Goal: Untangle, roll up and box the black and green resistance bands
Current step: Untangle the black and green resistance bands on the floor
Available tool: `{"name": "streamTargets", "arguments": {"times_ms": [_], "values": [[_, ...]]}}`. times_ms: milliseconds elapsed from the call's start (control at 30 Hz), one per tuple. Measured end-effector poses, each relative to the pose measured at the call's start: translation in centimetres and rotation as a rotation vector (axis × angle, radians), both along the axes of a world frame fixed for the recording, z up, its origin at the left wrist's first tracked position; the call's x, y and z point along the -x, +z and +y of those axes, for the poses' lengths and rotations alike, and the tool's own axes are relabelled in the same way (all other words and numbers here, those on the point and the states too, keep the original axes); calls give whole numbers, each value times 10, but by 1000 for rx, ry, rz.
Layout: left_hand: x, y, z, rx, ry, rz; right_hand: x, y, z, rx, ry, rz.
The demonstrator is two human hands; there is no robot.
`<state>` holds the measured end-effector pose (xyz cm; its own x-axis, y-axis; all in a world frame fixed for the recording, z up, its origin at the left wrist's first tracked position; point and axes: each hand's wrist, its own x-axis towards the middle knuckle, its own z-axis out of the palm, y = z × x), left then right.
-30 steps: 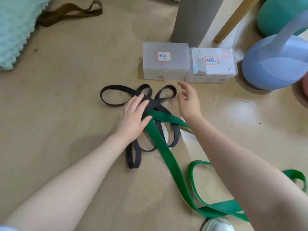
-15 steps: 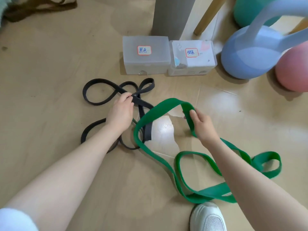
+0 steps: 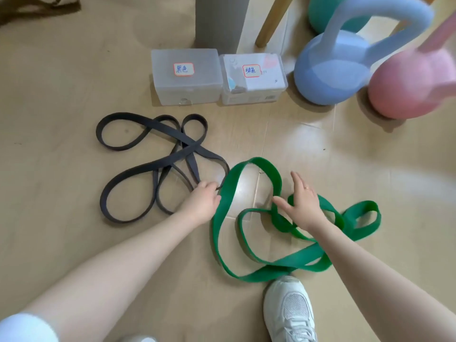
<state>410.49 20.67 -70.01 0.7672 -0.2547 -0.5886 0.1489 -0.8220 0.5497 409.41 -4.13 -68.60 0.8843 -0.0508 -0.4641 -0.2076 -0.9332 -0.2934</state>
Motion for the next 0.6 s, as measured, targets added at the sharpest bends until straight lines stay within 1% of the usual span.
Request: {"name": "streamTargets", "arguments": {"times_ms": [33, 67, 100, 133, 200, 267, 300, 367, 433, 467, 500, 567, 600], "values": [[4, 0, -10, 26, 57, 74, 9, 2, -11, -23, 10, 107], [8, 0, -18, 20, 99, 100, 16, 3, -23, -52, 16, 200], [10, 0, -26, -1, 127, 79, 22, 5, -35, -66, 52, 265], [12, 1, -33, -19, 144, 17, 26, 6, -45, -38, 142, 313], [17, -1, -45, -17, 139, -76, 36, 6, -58, 142, 466, 392], [25, -3, -55, -16, 140, 2, 51, -2, -67, 349, 775, 395], [30, -5, -60, -22, 145, 63, 59, -4, -68, 412, 852, 379], [37, -7, -66, -11, 114, 152, 73, -12, -70, 466, 885, 339], [43, -8, -71, 29, 125, 174, 83, -19, -70, 467, 873, 265], [45, -9, -74, 47, 186, 174, 88, -22, -72, 442, 838, 221], [47, -9, -76, 69, 299, 179, 92, -26, -75, 409, 826, 149], [46, -8, -80, 145, 576, 213, 93, -32, -83, 378, 799, 83], [44, -7, -82, 187, 665, 250, 92, -33, -87, 378, 800, 13]]}}
